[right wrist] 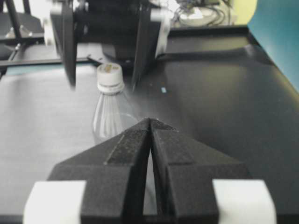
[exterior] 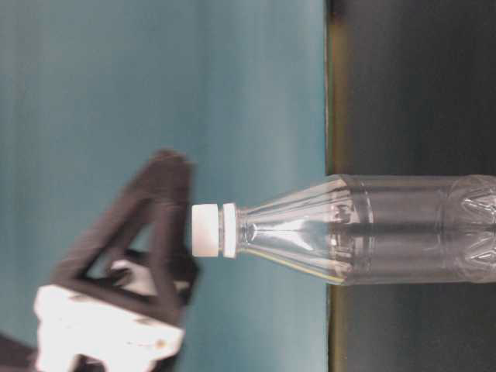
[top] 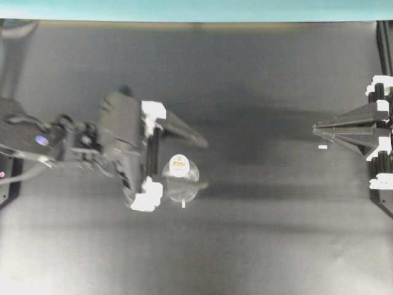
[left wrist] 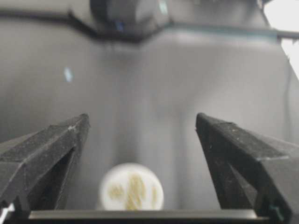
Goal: Open the bottle cap by holding the bottle with the left arm and twisting the cap with the right arm.
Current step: 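Move the left gripper to the clear bottle and close around its body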
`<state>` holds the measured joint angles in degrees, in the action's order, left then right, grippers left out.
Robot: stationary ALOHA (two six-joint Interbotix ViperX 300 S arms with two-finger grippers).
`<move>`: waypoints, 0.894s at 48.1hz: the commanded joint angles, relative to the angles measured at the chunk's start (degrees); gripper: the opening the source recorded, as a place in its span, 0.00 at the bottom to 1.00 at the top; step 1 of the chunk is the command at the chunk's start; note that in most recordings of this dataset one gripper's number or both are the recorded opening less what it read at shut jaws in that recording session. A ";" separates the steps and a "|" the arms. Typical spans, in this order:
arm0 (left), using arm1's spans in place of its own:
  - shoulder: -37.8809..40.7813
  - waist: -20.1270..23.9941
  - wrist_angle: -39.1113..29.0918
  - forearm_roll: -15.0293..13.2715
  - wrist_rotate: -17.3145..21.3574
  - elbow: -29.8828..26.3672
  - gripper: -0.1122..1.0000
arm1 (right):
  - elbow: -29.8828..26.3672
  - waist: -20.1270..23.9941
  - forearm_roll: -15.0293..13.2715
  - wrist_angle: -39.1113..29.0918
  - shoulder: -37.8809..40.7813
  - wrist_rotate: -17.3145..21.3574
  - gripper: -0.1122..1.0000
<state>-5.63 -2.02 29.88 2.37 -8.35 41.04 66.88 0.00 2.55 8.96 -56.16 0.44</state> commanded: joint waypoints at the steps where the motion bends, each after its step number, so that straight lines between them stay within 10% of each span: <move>1: 0.97 -0.62 0.62 0.26 -0.26 0.18 0.99 | -0.70 -0.53 0.35 0.18 0.35 0.53 0.10; 43: 15.29 0.00 0.70 0.26 -1.49 8.09 0.99 | -1.93 -0.44 2.90 -4.22 1.76 1.32 0.10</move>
<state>8.61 -1.85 31.03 2.37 -9.76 47.90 66.71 0.00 4.75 6.86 -55.63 0.70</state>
